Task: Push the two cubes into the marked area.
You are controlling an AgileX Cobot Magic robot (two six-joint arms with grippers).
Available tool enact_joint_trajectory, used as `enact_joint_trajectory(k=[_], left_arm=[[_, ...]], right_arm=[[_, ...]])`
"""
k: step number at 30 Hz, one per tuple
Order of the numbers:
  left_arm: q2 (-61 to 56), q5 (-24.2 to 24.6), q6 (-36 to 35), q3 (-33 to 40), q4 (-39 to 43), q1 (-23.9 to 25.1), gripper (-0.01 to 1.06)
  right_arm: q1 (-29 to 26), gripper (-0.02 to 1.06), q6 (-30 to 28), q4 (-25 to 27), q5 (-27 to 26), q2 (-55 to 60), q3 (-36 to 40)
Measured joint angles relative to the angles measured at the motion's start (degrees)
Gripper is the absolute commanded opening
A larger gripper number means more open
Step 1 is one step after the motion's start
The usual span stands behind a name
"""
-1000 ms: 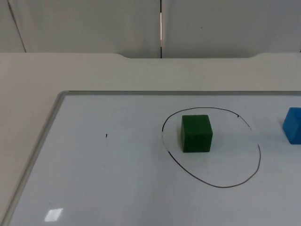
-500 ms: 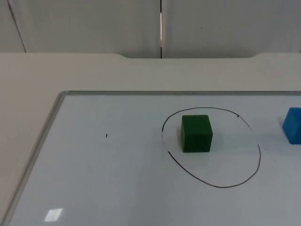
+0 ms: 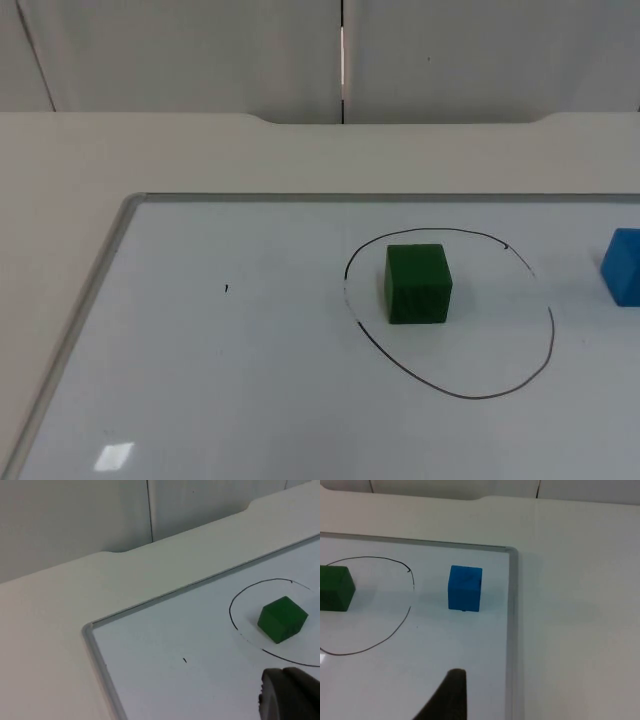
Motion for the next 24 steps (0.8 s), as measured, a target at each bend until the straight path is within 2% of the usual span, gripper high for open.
enact_joint_trajectory(k=[12, 19, 24], left_arm=[[-12.35, 10.34, -5.38, 0.55, 3.87, 0.0, 0.0], [-20.5, 11.76, -6.48, 7.09, 4.17, 0.0, 0.0], [-25.61, 13.52, -8.45, 8.97, 5.94, 0.0, 0.0]], right_arm=[[0.0, 1.05, 0.0, 0.08, 0.0, 0.0, 0.0], [0.0, 1.05, 0.0, 0.08, 0.0, 0.0, 0.0], [0.0, 1.05, 0.0, 0.08, 0.0, 0.0, 0.0]])
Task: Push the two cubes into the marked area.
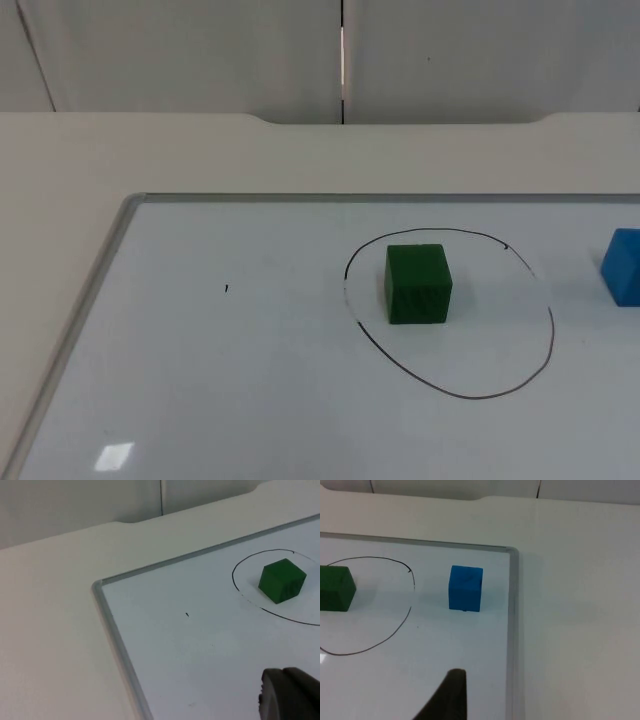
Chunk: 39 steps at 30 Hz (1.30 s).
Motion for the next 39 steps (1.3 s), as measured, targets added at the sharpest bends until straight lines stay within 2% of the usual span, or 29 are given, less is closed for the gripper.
enact_joint_trajectory(k=[8, 19, 31, 39], left_arm=[[-5.92, 5.27, -3.56, 0.0, 3.17, 0.0, 0.0], [-5.93, 6.3, -4.38, 2.05, 3.16, 0.0, 0.0], [-5.93, 6.3, -4.99, 2.05, 3.16, 0.0, 0.0], [-5.93, 6.3, -4.99, 2.05, 3.16, 0.0, 0.0]], right_arm=[[0.0, 1.05, 0.0, 0.0, 0.0, 0.0, 0.0], [0.0, 1.05, 2.37, -0.57, -0.6, 0.24, -2.58], [0.0, 1.05, 3.53, -1.43, -2.74, 16.47, -7.17], [0.0, 1.05, 7.43, -1.43, -7.21, 28.99, -7.17]])
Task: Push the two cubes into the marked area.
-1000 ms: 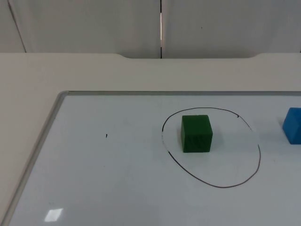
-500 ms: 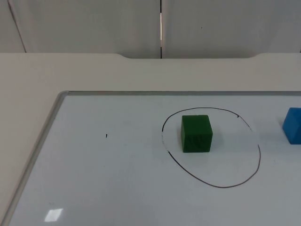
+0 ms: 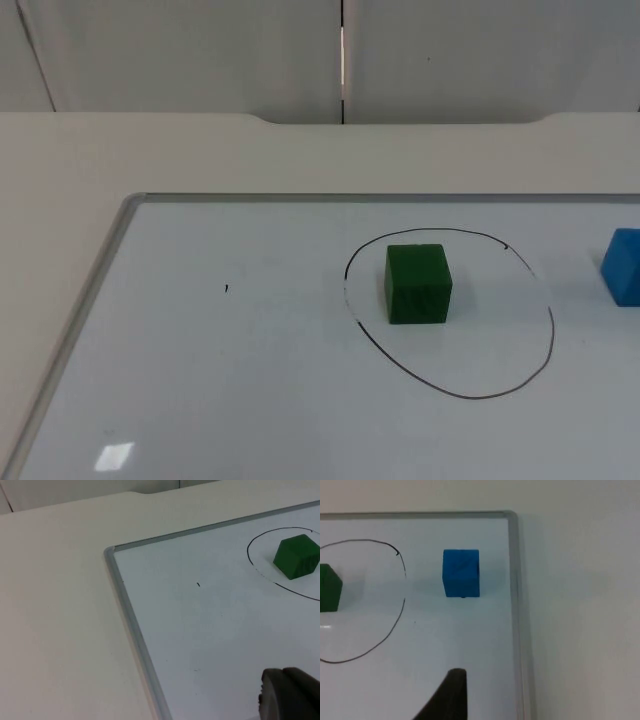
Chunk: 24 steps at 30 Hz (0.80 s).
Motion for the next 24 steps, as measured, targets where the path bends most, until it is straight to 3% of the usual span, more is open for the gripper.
enact_joint_trajectory(k=[4, 6, 9, 10, 13, 14, 15, 20, 24], left_arm=[[0.0, 0.0, 0.0, 0.0, 0.0, 0.0, 0.0], [0.0, 0.0, 0.0, 0.0, 0.0, 0.0, 0.0], [0.0, 0.0, 0.0, 0.0, 0.0, 0.0, 0.0], [0.0, 0.0, 0.0, 0.0, 0.0, 0.0, 0.0], [0.0, 0.0, 0.0, 0.0, 0.0, 0.0, 0.0], [0.0, 0.0, 0.0, 0.0, 0.0, 0.0, 0.0], [0.0, 0.0, 0.0, 0.0, 0.0, 0.0, 0.0], [0.0, 0.0, 0.0, 0.0, 0.0, 0.0, 0.0], [0.0, 0.0, 0.0, 0.0, 0.0, 0.0, 0.0]], right_arm=[[0.0, 1.03, 0.4, 0.0, -1.51, 5.22, 0.0], [0.0, 0.97, 0.51, -0.28, -2.64, 8.8, 0.0], [0.0, 0.76, 1.15, -1.19, -3.9, 11.99, 0.0], [0.0, 0.76, 2.04, -1.87, -4.51, 13.68, 0.0], [0.0, 0.53, 5.57, -3.04, -5.8, 18.24, -0.11], [0.0, 0.44, 5.57, -3.04, -5.8, 18.24, -0.11], [0.0, 0.44, 6.41, -3.41, -5.67, 19.86, -0.39], [0.0, 0.11, 7.82, -5.34, -4.7, 27.13, -4.62], [0.0, 0.0, 8.04, -5.34, -5.72, 31.15, -7.41]])
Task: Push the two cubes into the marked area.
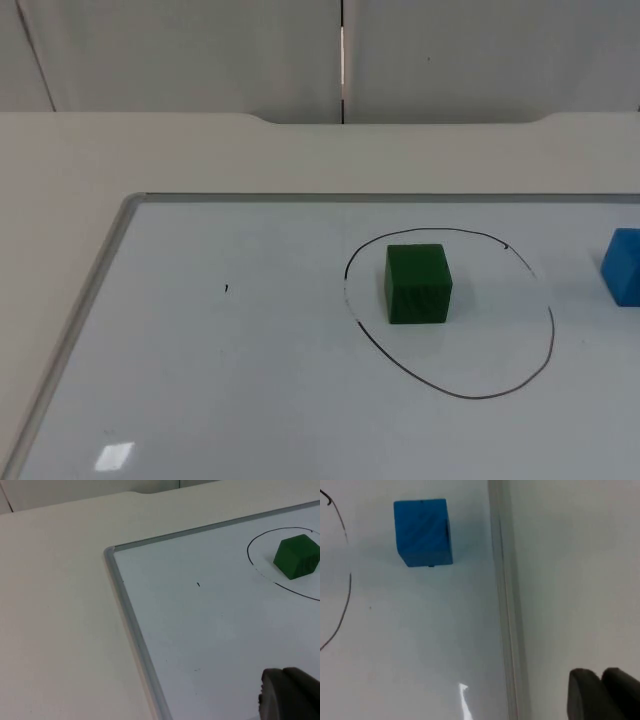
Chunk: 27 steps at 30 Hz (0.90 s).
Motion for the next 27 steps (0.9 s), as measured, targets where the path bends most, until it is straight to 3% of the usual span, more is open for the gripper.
enact_joint_trajectory(k=[9, 16, 27], left_arm=[[0.0, 0.0, 0.0, 0.0, 0.0, 0.0, 0.0], [0.0, 0.0, 0.0, 0.0, 0.0, 0.0, 0.0], [0.0, 0.0, 0.0, 0.0, 0.12, 0.0, 0.0]], right_arm=[[0.0, 0.0, -3.07, -0.33, -2.46, 14.04, -4.92], [0.0, 0.0, -9.53, -0.44, -10.33, 25.72, -7.64], [0.0, 0.0, -10.51, -0.09, -18.81, 36.56, -10.5]])
